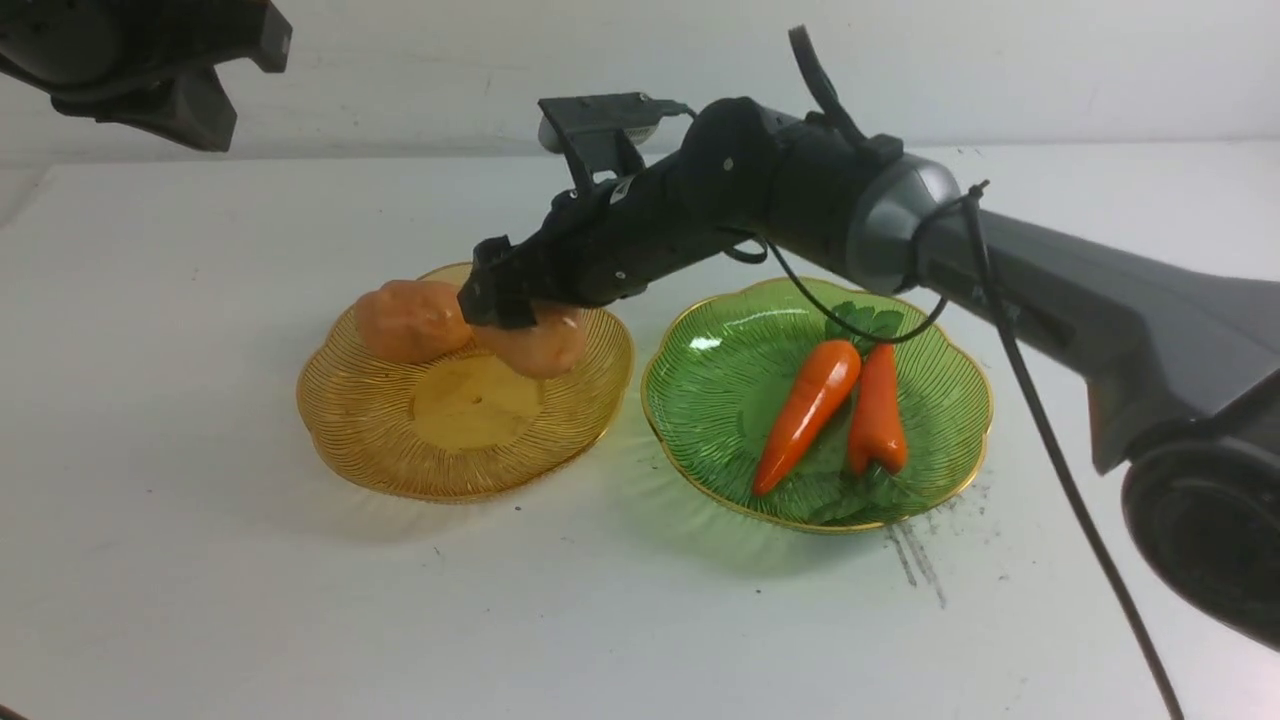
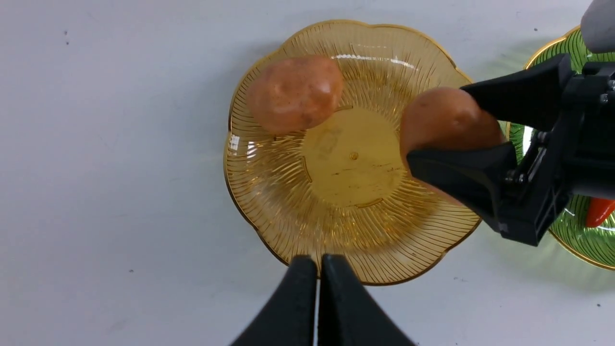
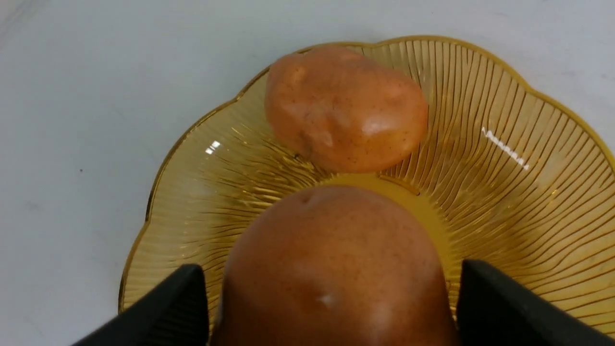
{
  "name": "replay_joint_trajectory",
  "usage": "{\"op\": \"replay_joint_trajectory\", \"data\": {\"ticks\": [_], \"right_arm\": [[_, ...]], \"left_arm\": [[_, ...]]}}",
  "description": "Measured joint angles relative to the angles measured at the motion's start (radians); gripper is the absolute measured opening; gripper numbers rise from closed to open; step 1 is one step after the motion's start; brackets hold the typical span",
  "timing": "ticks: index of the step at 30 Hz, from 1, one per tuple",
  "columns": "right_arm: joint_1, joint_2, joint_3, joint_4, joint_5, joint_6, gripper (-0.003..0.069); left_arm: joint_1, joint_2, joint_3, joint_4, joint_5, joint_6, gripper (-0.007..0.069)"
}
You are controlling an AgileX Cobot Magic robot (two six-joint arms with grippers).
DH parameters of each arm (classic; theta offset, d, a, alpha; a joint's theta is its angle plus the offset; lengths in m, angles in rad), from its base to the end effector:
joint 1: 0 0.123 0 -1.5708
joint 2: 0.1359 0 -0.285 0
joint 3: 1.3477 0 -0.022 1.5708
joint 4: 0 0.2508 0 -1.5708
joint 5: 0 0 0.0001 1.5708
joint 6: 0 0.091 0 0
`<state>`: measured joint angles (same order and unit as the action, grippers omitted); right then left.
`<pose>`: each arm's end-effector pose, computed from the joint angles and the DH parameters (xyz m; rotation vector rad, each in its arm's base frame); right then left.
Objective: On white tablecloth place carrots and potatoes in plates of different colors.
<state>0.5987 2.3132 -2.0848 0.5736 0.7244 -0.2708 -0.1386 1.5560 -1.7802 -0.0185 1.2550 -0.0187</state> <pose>0.4202 0.3263 0.2317 -0.6883 2.3332 0.8014 0.3165 -0.0458 0.4300 0.1507 2.5119 -0.0885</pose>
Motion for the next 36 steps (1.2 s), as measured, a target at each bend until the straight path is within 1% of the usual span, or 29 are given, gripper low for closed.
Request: {"op": "replay_joint_trajectory", "data": {"ticks": [3,7,9,11,12,14,15,16,17,20,22,23,24,26,29,32,33,35,36], "right_arm": [[0.000,0.000,0.000,-0.003,0.004,0.012,0.0687],[0.000,0.000,-0.016,-0.017,0.057,0.015,0.0691],[-0.001,-0.001,-0.042,-0.049,0.101,0.021,0.0682],[-0.009,-0.013,-0.087,-0.117,0.180,0.057,0.0645],[-0.015,-0.025,-0.116,-0.167,0.234,0.089,0.0610],[-0.038,-0.068,-0.193,-0.293,0.351,0.158,0.0509],[-0.053,-0.087,-0.225,-0.342,0.406,0.189,0.0444],[-0.055,-0.093,-0.233,-0.366,0.417,0.200,0.0417],[-0.080,-0.140,-0.294,-0.452,0.487,0.240,0.0301],[-0.121,-0.243,-0.386,-0.563,0.526,0.294,0.0086],[-0.135,-0.319,-0.410,-0.586,0.534,0.309,0.0027],[-0.139,-0.362,-0.413,-0.590,0.536,0.312,0.0009],[-0.140,-0.371,-0.414,-0.592,0.538,0.313,0.0004],[-0.140,-0.471,-0.420,-0.594,0.547,0.315,-0.0010],[-0.140,-0.585,-0.420,-0.590,0.556,0.315,-0.0014],[-0.140,-0.634,-0.420,-0.591,0.558,0.315,-0.0014],[-0.140,-0.678,-0.416,-0.591,0.560,0.315,-0.0015],[-0.140,-0.727,-0.388,-0.591,0.560,0.314,-0.0015],[-0.140,-0.732,-0.385,-0.591,0.560,0.314,-0.0015]], "left_arm": [[0.000,-0.004,0.000,-0.001,0.000,0.000,-0.0003],[0.000,-0.020,0.000,-0.002,0.000,0.000,-0.0003],[0.000,-0.040,0.000,-0.003,0.000,0.007,-0.0003],[0.000,-0.081,0.001,0.000,0.000,0.019,-0.0003],[0.000,-0.113,0.001,0.006,0.000,0.019,-0.0003],[0.000,-0.208,0.001,0.018,0.001,0.036,-0.0003],[0.000,-0.247,0.001,0.018,0.001,0.039,-0.0003],[0.000,-0.257,0.001,0.018,0.001,0.040,-0.0003],[0.000,-0.348,0.000,0.018,0.003,0.042,-0.0003],[0.000,-0.482,-0.006,0.018,0.012,0.042,-0.0003],[0.000,-0.563,-0.006,0.018,0.022,0.042,-0.0003],[0.000,-0.607,-0.003,0.018,0.023,0.042,-0.0003],[0.000,-0.624,0.000,0.018,0.023,0.042,-0.0003],[0.000,-0.731,0.040,0.028,0.023,0.042,-0.0003],[0.000,-0.881,0.146,0.062,0.024,0.036,-0.0003],[0.000,-0.977,0.232,0.094,0.023,0.019,-0.0003],[0.000,-1.053,0.317,0.118,0.008,-0.008,-0.0003],[0.000,-1.144,0.413,0.134,-0.050,-0.035,-0.0003],[0.000,-1.152,0.413,0.134,-0.050,-0.037,-0.0003]]}}
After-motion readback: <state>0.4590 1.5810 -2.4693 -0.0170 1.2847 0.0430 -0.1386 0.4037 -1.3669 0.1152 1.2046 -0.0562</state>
